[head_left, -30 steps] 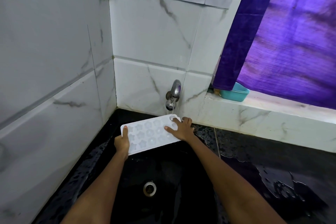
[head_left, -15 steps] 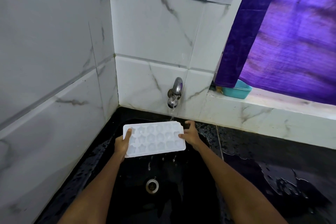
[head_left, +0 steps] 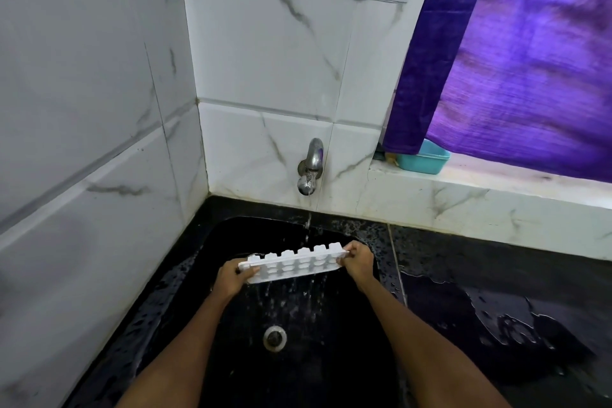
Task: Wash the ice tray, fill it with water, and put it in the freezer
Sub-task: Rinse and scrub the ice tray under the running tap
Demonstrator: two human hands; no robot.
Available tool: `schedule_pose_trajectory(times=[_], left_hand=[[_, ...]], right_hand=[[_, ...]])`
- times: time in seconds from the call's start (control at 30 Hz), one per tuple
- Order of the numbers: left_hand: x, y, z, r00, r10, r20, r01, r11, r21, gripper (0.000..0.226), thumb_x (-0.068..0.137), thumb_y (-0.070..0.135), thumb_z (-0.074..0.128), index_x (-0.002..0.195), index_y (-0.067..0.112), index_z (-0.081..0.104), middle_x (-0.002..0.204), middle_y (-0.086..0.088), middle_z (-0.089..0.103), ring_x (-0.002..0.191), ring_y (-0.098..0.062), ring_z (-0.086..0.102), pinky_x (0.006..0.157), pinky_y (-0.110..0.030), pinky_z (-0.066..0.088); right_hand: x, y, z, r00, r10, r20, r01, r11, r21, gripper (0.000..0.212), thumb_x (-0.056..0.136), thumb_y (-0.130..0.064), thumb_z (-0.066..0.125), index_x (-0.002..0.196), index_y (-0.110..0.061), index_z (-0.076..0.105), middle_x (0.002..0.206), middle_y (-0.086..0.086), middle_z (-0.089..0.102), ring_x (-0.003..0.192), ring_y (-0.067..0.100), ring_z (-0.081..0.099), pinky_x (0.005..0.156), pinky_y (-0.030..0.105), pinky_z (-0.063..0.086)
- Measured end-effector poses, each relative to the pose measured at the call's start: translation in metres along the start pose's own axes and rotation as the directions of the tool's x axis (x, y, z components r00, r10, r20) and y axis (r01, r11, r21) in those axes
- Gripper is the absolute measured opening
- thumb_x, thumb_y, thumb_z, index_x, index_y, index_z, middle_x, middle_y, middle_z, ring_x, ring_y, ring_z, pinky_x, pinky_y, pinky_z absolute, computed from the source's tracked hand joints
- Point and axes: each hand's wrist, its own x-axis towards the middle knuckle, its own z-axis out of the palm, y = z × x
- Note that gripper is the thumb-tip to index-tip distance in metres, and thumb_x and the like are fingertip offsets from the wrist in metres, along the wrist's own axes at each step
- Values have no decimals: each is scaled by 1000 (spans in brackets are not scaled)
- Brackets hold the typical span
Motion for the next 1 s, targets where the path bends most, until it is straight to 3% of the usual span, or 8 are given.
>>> schedule_pose_trajectory(times=[0.07,0.17,0.3,0.43,0.57,0.67,0.77,1.0], left_hand=[[2,1,-2,997,-64,-49,62,997,-42,23,84,13,71,97,-7,72,99,-22,72,95,-28,68,66,-15,49],[2,-1,-3,970,-196,-145,162,963,-217,30,83,18,73,89,-12,71,88,-20,72,95,-35,68,71,-31,51],[-3,3,1,866,-444,-229,269,801,-535,46,85,34,69,103,-8,67,90,-13,66,95,-32,66,74,-33,50],[0,16,4,819,-520,-244,274,727,-629,54,87,43,63,108,-7,64,105,-21,65,101,-36,64,84,-39,52],[7,29,0,797,-547,-256,257,690,-676,45,86,41,65,101,-1,68,111,-21,67,95,-33,64,81,-36,51],[9,31,2,802,-550,-232,252,664,-704,43,85,40,66,101,1,69,112,-19,67,86,-28,63,77,-35,52],[8,36,13,792,-562,-238,241,647,-723,45,85,40,66,103,-2,67,112,-20,67,92,-32,66,72,-32,49],[-3,43,19,739,-598,-312,227,656,-719,46,89,45,58,95,1,72,109,-23,68,99,-37,65,72,-33,46]], right_hand=[[2,-3,1,999,24,33,-27,995,91,24,75,9,69,94,-1,58,99,22,65,93,33,64,80,44,52],[4,-15,3,993,33,111,-49,988,147,42,77,4,70,115,2,50,110,24,63,100,37,63,85,49,52],[14,-46,16,980,-58,191,44,996,79,41,83,-7,68,118,0,49,105,23,63,98,31,62,91,47,49],[21,-77,27,938,-190,291,209,977,-36,38,92,-11,57,127,-3,50,129,18,55,118,32,53,92,31,40],[21,-83,32,943,-295,155,310,947,-81,22,88,2,51,99,3,69,110,20,67,111,33,59,93,36,46],[13,-88,36,961,-194,198,247,922,-299,31,92,-7,43,103,-14,71,124,12,55,127,30,40,103,43,38],[10,-92,38,969,-134,205,226,813,-537,33,96,-23,42,124,-12,54,142,14,35,138,32,19,107,50,27],[11,-86,28,939,-45,342,238,803,-546,47,95,-35,41,141,-28,37,156,19,2,144,37,-13,112,60,13]])
